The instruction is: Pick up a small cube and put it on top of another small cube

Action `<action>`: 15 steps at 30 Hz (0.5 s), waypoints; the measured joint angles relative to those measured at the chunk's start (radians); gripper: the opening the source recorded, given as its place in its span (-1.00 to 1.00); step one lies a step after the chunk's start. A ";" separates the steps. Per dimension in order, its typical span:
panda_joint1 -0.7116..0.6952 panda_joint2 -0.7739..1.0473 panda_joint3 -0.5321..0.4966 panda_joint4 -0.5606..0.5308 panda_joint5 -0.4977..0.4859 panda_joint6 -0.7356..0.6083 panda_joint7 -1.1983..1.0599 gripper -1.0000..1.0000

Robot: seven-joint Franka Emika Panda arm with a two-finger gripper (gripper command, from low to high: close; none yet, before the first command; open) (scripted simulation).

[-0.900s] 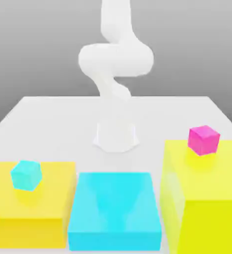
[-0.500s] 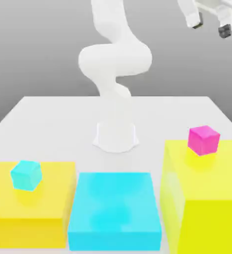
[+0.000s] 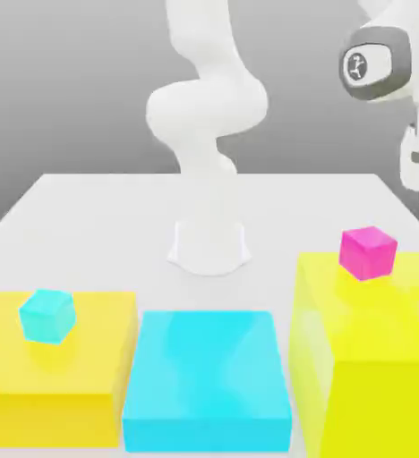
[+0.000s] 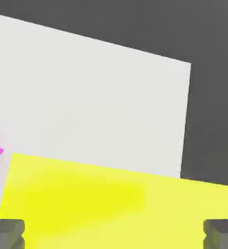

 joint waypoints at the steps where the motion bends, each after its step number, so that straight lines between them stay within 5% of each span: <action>1: 0.020 0.023 0.005 -0.009 0.003 0.011 -0.044 0.00; 7: 0.139 0.158 0.053 -0.066 0.006 0.087 -0.300 0.00; 15: 0.164 0.347 0.019 -0.092 -0.142 0.230 -0.407 0.00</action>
